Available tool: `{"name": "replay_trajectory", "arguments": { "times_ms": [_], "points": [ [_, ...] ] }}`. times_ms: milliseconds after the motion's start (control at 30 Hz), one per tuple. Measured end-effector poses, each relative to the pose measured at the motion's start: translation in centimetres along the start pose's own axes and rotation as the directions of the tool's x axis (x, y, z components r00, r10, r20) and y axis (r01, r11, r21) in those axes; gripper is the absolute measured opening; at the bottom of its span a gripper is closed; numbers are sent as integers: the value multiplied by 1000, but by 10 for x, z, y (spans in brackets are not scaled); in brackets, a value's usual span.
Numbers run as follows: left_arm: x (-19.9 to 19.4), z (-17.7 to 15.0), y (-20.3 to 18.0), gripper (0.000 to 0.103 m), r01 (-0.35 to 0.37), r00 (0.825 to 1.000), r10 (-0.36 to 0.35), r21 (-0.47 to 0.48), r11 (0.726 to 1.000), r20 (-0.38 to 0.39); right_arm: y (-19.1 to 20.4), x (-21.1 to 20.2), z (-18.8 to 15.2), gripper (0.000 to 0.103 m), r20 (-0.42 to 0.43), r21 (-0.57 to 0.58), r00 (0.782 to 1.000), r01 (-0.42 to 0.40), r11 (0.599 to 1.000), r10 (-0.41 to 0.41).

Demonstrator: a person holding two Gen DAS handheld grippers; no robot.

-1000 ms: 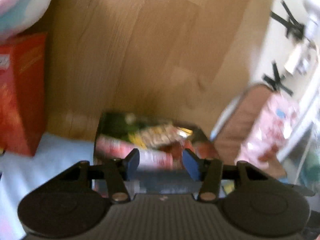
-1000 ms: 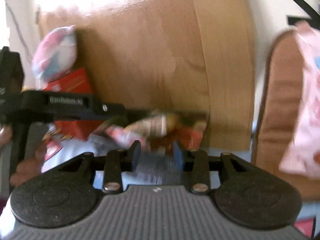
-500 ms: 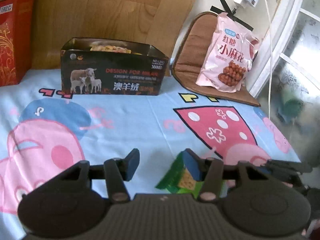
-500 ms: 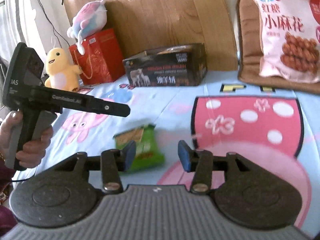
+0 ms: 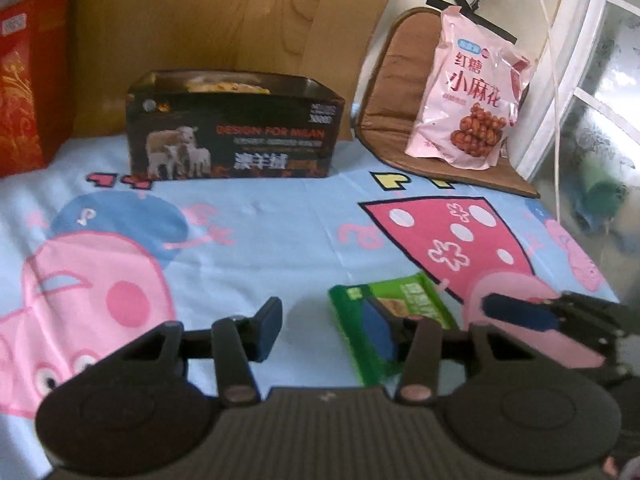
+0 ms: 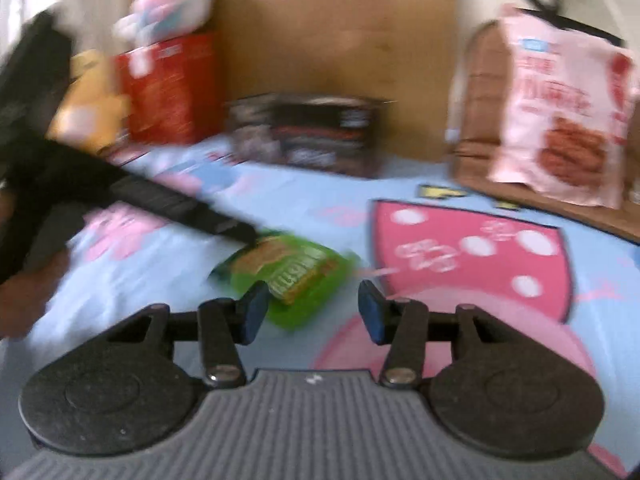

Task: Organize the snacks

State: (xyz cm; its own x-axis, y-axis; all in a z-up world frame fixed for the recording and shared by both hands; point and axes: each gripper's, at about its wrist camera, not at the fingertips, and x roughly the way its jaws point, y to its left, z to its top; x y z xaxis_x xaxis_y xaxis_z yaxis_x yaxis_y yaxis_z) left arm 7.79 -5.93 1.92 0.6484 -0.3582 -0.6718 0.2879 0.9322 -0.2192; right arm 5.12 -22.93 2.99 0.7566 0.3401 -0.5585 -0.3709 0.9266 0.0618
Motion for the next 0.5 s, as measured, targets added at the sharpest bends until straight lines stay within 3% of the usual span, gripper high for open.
{"name": "replay_trajectory", "arguments": {
  "times_ms": [167,367,500],
  "points": [
    [-3,-2,12,44,-46,999,46,-11,999,18,0,-8,-4,53,10,15,999,-50,999,50],
    [-8,-6,31,45,-163,984,163,-7,987,75,8,-8,-8,53,22,37,996,-82,996,81],
    [-9,-8,45,45,-231,966,232,-16,973,111,14,-9,-3,63,53,68,996,-75,995,71]
  ]
}}
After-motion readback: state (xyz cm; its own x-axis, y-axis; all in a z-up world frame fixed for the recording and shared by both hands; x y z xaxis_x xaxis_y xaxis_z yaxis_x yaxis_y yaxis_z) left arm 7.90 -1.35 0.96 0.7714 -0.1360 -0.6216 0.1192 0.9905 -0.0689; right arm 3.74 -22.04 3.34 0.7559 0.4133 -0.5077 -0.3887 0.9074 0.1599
